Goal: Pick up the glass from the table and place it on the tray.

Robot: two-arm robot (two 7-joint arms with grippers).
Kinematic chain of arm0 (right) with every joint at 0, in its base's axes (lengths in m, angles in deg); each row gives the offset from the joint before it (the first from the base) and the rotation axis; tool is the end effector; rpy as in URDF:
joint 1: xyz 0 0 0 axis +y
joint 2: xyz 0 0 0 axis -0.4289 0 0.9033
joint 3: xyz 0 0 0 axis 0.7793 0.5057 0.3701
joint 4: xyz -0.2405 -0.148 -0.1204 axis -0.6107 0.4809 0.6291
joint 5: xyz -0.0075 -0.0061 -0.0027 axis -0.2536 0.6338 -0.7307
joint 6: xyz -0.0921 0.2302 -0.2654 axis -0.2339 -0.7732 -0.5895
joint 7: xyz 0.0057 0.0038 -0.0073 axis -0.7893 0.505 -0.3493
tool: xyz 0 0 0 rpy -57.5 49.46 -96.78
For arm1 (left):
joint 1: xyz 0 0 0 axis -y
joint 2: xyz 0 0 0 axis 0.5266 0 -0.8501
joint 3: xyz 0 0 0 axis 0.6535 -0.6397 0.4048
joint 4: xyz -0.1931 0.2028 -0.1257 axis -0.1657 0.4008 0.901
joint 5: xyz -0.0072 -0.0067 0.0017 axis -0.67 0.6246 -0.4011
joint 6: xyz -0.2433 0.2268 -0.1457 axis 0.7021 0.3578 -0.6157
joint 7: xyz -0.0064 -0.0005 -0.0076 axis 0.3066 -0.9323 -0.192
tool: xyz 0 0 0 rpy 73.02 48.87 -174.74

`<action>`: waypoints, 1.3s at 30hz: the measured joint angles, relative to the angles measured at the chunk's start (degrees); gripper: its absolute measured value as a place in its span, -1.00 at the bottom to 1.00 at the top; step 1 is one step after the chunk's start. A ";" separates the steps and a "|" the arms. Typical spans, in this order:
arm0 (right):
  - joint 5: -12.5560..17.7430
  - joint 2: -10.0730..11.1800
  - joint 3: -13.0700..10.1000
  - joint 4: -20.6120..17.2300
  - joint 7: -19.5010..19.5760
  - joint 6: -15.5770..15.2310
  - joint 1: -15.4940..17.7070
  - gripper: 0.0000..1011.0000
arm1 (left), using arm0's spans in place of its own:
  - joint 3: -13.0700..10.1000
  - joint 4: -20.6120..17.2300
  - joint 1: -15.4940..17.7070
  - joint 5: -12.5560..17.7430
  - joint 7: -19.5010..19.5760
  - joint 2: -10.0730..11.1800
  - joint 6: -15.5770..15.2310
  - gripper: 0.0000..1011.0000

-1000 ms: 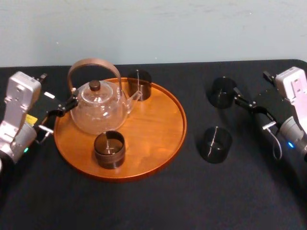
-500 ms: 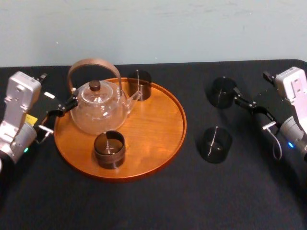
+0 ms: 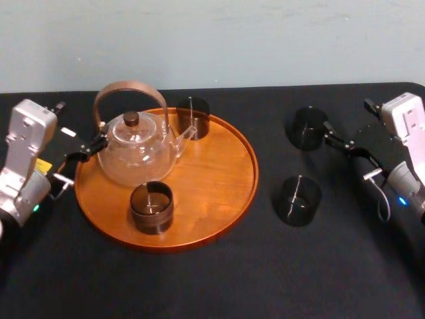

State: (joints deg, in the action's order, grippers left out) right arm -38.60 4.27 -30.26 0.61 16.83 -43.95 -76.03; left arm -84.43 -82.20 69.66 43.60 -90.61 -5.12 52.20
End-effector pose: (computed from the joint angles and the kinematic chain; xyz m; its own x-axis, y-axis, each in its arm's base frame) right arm 0.4123 -0.0779 -0.3262 0.2924 -0.8802 0.3737 0.9552 0.2874 -0.0704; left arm 0.4121 0.0779 -0.3261 0.2922 0.8803 0.3738 -0.9553 0.2873 0.0700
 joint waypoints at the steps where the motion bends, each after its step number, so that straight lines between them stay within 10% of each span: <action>1: 0.00 0.00 0.00 0.00 0.00 0.00 0.00 0.98 | 0.00 0.00 0.00 0.00 0.00 0.00 0.00 1.00; 39: 2.51 1.66 -3.59 -4.09 -4.99 0.68 5.19 0.98 | 0.00 0.00 0.00 0.00 0.00 0.00 0.00 1.00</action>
State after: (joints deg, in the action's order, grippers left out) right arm -36.09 5.93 -33.85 -3.48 11.84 -43.27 -70.84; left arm -84.43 -82.20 69.66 43.60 -90.61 -5.12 52.20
